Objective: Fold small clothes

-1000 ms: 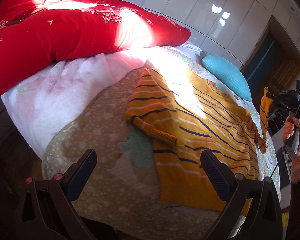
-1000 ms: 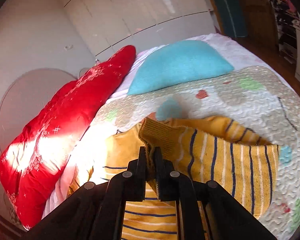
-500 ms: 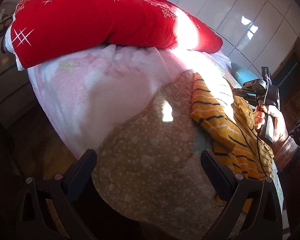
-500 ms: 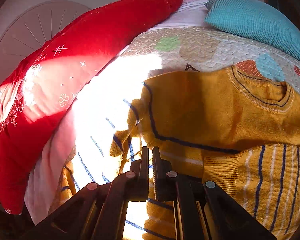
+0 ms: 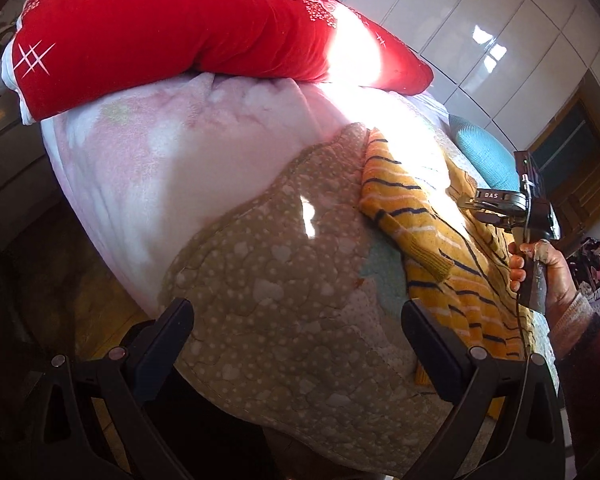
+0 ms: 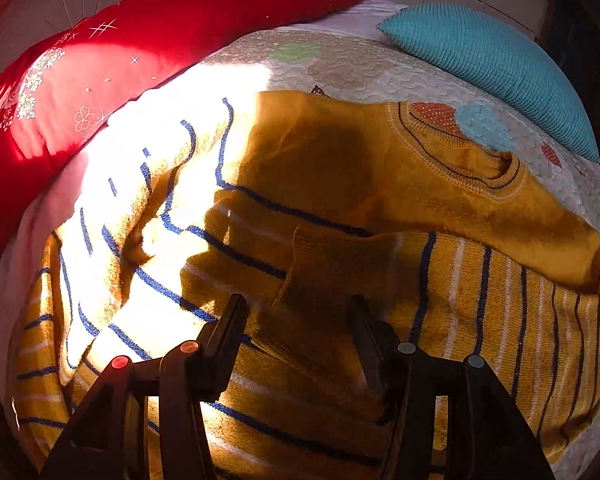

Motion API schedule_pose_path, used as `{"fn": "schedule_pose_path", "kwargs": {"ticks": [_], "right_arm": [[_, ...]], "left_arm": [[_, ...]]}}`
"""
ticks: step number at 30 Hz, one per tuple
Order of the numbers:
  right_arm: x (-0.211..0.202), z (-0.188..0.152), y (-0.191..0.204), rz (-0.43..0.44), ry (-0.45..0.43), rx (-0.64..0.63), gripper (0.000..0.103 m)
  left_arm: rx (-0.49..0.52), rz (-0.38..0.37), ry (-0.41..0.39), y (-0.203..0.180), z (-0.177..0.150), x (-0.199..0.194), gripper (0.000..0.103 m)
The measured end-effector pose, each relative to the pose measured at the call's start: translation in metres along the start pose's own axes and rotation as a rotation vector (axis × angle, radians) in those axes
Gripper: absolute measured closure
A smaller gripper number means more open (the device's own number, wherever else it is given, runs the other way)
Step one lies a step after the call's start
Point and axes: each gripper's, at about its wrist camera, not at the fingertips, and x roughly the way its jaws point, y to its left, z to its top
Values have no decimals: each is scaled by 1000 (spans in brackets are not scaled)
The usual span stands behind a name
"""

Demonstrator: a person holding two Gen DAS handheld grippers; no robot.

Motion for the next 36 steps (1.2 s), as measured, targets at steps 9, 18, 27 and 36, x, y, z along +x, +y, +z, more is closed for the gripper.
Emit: {"fn": "schedule_pose_path", "kwargs": {"ticks": [9,18,27,36], "right_arm": [[-37,30,-22,23,-118,138,93],[-16,69,40,98,-57,111,84],[-73,8,66,207,-66,-93,54],[-120,-116,134,414,-22,-485,39]], "left_arm": [[-6,15,-10,14,1,-1,0],[-25,8,-17,17,0,-7,0],[-83,55,-26,39,1,-16,0],[-97,45,-3,35,-6,-16,0]]}}
